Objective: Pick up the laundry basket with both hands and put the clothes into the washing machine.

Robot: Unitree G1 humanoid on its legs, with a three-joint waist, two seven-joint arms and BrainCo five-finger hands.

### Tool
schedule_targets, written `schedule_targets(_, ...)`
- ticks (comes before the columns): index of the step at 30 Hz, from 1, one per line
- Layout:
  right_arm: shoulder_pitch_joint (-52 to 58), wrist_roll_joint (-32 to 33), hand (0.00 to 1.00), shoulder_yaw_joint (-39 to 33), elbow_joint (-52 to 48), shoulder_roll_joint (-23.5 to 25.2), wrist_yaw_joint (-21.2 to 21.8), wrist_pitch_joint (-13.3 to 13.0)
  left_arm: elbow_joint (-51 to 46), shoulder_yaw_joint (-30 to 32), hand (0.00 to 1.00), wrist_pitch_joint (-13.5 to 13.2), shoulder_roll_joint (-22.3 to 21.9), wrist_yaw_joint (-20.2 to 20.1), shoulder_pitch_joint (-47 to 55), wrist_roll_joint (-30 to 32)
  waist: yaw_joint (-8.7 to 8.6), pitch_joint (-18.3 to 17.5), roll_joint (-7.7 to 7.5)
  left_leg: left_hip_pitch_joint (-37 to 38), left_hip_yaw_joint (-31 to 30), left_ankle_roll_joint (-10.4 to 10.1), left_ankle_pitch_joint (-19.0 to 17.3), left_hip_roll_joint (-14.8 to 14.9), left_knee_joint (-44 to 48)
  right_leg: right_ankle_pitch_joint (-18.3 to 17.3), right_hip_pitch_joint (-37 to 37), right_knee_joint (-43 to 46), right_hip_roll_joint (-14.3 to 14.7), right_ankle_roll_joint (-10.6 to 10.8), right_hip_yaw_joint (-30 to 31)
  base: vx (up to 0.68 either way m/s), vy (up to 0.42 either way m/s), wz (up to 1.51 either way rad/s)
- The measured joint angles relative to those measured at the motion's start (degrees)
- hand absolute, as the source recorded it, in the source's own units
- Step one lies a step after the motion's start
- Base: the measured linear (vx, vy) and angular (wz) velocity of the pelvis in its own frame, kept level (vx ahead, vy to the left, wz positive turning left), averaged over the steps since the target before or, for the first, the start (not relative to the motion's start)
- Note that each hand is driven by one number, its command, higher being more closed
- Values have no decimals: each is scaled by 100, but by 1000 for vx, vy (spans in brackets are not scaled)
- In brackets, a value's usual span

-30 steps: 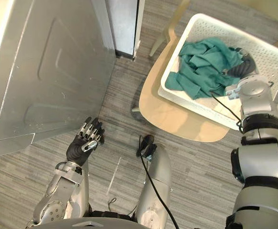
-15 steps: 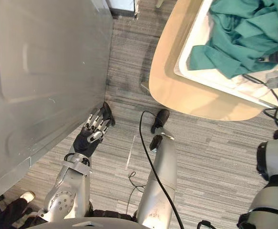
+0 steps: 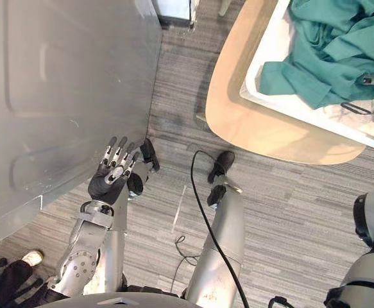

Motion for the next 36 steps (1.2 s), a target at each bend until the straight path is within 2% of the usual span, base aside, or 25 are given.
schedule_targets(5,712,587,100,-1329,-857,565,-180,48,0,96,0,-19,-168,157,-3,-96,-97,-17,-2,93,-193,1,51,70,14,-31,262,-12,64,-34,-194,-28,-42,4)
schedule_targets(8,1228,1039,100,-2148,-1670,1251,-301,-3,1,174,0,-102,-189,269,0,-102,-167,-11,-12,263,-266,-33,73,81,5,-104,454,21,76,-93,-260,-32,-62,4)
schedule_targets(12,1762,1503,100,-2815,-2656,2070,-597,-66,-2,164,0,-127,-188,351,1,-208,-180,8,-41,454,-299,-124,49,132,-4,-146,672,5,91,-154,-360,-23,-57,0)
schedule_targets(15,2151,1956,100,-3208,-3558,2637,-785,-170,-3,164,0,-134,-182,383,1,-250,-181,32,-80,646,-311,-148,49,146,-81,-157,877,-31,96,-171,-410,-16,-57,1)
schedule_targets(18,2505,2610,100,-3580,-4571,3211,-858,-461,-40,147,0,-137,-56,423,20,-314,-184,115,-217,956,-353,-198,74,137,-196,-187,1227,-107,94,-207,-531,13,-63,6)
schedule_targets(21,2709,2930,100,-3647,-5360,3495,-855,-632,-221,139,0,-135,132,449,62,-314,-186,195,-348,1163,-385,-233,99,106,-325,-216,1423,-155,94,-218,-577,20,-59,8)
schedule_targets(25,2979,3514,100,-3755,-6427,3962,-851,-1023,-397,106,0,-126,324,484,148,-319,-184,266,-450,1396,-437,-284,146,57,-452,-295,1689,-179,64,-208,-669,44,-75,12)
schedule_targets(27,3081,3771,100,-3757,-6721,4024,-854,-1110,-452,75,0,-126,387,502,163,-328,-163,278,-469,1487,-437,-279,147,52,-425,-323,1773,-181,63,-206,-672,75,-81,2)
schedule_targets(31,3356,3957,100,-3754,-7246,4213,-849,-1208,-453,-97,0,-125,513,563,172,-331,-177,354,-517,1648,-437,-307,83,55,-389,-385,1916,-163,66,-201,-650,60,-67,-2)
schedule_targets(36,3650,3958,100,-3727,-7660,4261,-845,-1210,-464,-165,0,-120,540,589,171,-390,-190,484,-538,1738,-439,-370,-82,105,-251,-458,2041,-122,87,-188,-640,47,-65,-4)
